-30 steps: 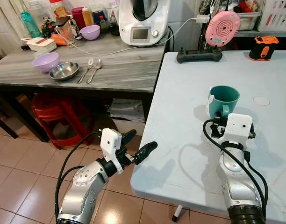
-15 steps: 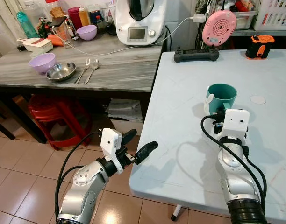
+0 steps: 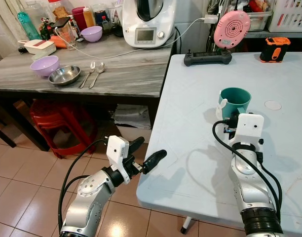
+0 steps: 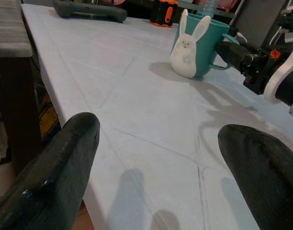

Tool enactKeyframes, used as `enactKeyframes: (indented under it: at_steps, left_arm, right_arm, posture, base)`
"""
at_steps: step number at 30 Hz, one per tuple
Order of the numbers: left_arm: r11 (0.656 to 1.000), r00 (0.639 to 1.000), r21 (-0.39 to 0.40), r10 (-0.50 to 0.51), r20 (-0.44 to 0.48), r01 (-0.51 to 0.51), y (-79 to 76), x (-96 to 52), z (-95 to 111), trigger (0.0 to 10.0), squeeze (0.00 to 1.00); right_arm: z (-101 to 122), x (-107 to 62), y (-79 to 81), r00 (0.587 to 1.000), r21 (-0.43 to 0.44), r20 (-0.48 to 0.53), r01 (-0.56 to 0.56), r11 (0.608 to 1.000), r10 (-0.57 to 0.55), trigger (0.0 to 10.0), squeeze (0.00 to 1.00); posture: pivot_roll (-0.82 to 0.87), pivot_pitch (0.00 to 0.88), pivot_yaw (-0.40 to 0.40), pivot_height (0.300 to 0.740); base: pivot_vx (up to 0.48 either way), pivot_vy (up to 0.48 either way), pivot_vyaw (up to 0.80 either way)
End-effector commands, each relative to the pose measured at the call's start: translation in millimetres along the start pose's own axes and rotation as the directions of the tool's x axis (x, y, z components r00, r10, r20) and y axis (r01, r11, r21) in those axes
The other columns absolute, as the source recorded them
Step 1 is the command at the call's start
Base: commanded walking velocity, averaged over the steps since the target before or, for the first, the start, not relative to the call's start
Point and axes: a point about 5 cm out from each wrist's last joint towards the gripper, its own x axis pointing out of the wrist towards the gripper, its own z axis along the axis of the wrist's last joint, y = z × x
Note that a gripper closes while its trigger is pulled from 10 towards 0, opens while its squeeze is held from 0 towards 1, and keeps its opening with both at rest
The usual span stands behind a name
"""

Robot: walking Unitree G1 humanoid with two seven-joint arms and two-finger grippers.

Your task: Setting the table

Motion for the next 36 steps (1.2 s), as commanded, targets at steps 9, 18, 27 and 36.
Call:
enactKeyframes:
  at_steps: [9,18,27,36]
  left_arm:
    - [0.999,0.999,0.027,0.034,-0.022,-0.033,5.0,-3.0,0,10.0,0.00]
    - [0.998,0.998,0.044,0.043,-0.035,-0.042,5.9,-2.3,-1,10.0,0.00]
    - [0.998,0.998,0.047,0.048,-0.035,-0.046,5.5,-1.4,-1,10.0,0.00]
    - [0.998,0.998,0.044,0.051,-0.035,-0.050,4.6,-0.4,-2,10.0,0.00]
  right_arm:
    - [7,6.0,6.5,0.999,0.043,0.028,-0.035,0.998,0.033,10.0,0.00]
    - [13,9.0,13.6,0.997,0.080,0.051,-0.057,0.995,0.053,10.0,0.00]
    - [14,11.5,16.1,0.997,0.114,0.047,-0.067,0.991,0.062,10.0,0.00]
    - [9,10.2,14.7,0.998,0.096,0.026,-0.064,0.993,0.062,10.0,1.00]
  posture:
    - [-0.06,0.028,0.132,0.740]
    - [-0.06,0.030,0.136,0.740]
    - [-0.07,0.032,0.135,0.740]
    - [-0.07,0.035,0.129,0.740]
  base:
    - [0.000,0.000,0.00]
    - [0.000,0.000,0.00]
    - [0.000,0.000,0.00]
    - [0.000,0.000,0.00]
